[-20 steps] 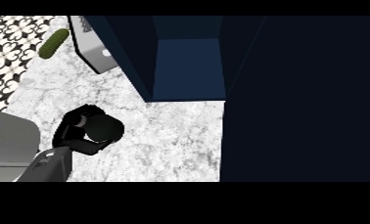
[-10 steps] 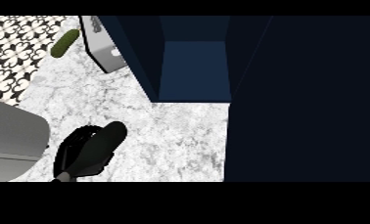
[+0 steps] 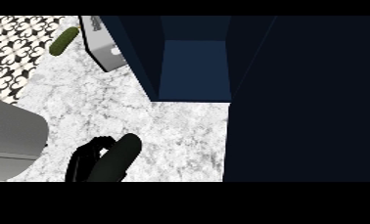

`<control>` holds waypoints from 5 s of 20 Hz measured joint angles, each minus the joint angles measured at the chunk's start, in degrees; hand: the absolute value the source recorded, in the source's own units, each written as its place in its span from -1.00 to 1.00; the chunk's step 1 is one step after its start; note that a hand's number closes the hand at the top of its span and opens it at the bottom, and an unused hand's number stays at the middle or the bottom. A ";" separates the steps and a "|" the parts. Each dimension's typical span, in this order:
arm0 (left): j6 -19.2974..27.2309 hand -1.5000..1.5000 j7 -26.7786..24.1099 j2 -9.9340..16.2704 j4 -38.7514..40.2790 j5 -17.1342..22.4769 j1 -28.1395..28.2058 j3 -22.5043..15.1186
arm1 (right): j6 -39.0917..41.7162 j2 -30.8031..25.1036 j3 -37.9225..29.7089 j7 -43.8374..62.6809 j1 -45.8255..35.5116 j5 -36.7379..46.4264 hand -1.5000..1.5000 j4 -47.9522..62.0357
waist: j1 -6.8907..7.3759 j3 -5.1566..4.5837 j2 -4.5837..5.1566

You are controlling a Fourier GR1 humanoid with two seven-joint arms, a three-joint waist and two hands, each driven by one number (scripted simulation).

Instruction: Pick up the wine, place it into the cabinet and close the cabinet

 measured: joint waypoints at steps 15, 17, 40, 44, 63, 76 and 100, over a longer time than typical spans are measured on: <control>12.61 1.00 27.44 -4.19 -48.34 10.91 15.15 -16.96 | 0.91 -0.46 -1.01 0.48 0.89 -1.89 -1.00 -0.70 | -0.64 -0.28 0.35; 15.40 1.00 29.46 -4.25 -51.48 11.25 14.64 -18.33 | 1.33 0.27 -0.11 -0.73 2.54 -0.93 -1.00 -0.98 | -0.78 -0.30 0.36; 43.99 1.00 34.44 -4.36 -33.98 8.17 -18.97 -27.47 | 2.31 -0.22 -1.74 -1.91 1.16 -1.85 -1.00 1.04 | -1.48 -0.33 0.53; 47.58 1.00 32.84 -4.37 -29.42 8.87 -22.02 -30.54 | 2.15 0.24 -0.91 -2.45 0.59 -0.56 -1.00 2.07 | -1.44 -0.35 0.52; 49.52 1.00 18.50 -4.37 -7.51 22.63 -27.32 -34.95 | 1.53 0.13 -1.29 -0.30 -0.18 -1.41 -1.00 1.17 | -1.59 -0.35 0.58; 42.03 1.00 9.46 -4.37 6.26 36.39 -33.69 -35.63 | 2.12 0.61 -0.74 -1.51 1.11 -1.46 -1.00 1.66 | -2.01 -0.37 0.66; 37.61 1.00 9.17 -4.37 25.28 48.16 -51.23 -35.59 | 3.76 0.26 -1.44 -4.89 -0.58 -1.76 -1.00 6.25 | -3.11 -0.37 1.00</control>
